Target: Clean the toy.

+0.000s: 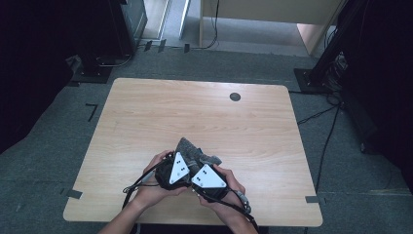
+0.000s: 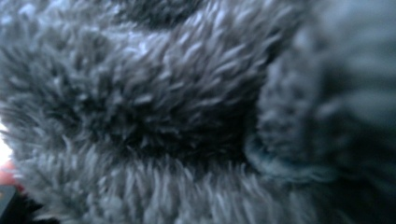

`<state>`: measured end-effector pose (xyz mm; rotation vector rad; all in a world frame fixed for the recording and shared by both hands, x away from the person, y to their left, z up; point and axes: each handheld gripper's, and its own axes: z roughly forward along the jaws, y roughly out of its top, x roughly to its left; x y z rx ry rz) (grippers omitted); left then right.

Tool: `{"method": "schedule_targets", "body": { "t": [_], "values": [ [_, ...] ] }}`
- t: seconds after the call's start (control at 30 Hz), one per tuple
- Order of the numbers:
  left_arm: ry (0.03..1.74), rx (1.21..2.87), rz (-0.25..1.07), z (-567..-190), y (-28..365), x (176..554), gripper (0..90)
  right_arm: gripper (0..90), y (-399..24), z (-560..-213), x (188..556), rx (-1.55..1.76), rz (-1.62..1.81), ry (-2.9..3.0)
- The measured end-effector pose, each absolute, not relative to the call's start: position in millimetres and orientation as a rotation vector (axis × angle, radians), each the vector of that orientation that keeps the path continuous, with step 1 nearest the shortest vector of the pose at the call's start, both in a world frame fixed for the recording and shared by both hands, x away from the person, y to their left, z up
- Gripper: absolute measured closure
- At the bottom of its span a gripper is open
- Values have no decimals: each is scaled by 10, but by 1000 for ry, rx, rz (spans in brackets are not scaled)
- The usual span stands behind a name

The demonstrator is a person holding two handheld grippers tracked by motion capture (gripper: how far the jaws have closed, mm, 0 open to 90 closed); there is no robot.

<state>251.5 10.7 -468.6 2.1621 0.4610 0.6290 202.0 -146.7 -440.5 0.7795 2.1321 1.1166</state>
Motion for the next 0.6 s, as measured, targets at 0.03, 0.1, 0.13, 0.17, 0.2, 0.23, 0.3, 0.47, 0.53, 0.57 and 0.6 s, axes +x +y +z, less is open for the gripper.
{"method": "schedule_targets", "body": {
  "t": [0.03,0.1,0.13,0.17,0.2,0.23,0.3,0.47,0.53,0.57,0.6],
  "values": [
    [463,2155,623,-4683,109,2516,338,673,-1521,-4384,2033,808,1122,2114],
    [468,2153,624,-4676,122,2519,338,673,-1551,-4373,2043,816,1113,2097],
    [467,2154,626,-4673,132,2520,338,673,-1582,-4360,2053,837,1110,2087],
    [468,2151,630,-4669,141,2521,338,673,-1638,-4327,2070,897,1125,2058],
    [471,2145,626,-4666,148,2522,338,673,-1638,-4327,2070,897,1125,2058],
    [471,2144,631,-4659,155,2523,338,673,-1653,-4310,2075,892,1134,2050],
    [473,2145,639,-4651,157,2526,338,671,-1628,-4282,2047,871,1157,2051],
    [466,2155,655,-4642,102,2508,338,674,-1443,-4341,2018,762,1161,2135],
    [471,2164,643,-4662,95,2523,338,674,-1483,-4363,2063,785,1172,2133],
    [472,2166,639,-4676,93,2526,338,675,-1557,-4369,2100,830,1134,2096],
    [474,2173,641,-4688,92,2528,338,675,-1557,-4369,2100,830,1134,2096]
  ]
}}
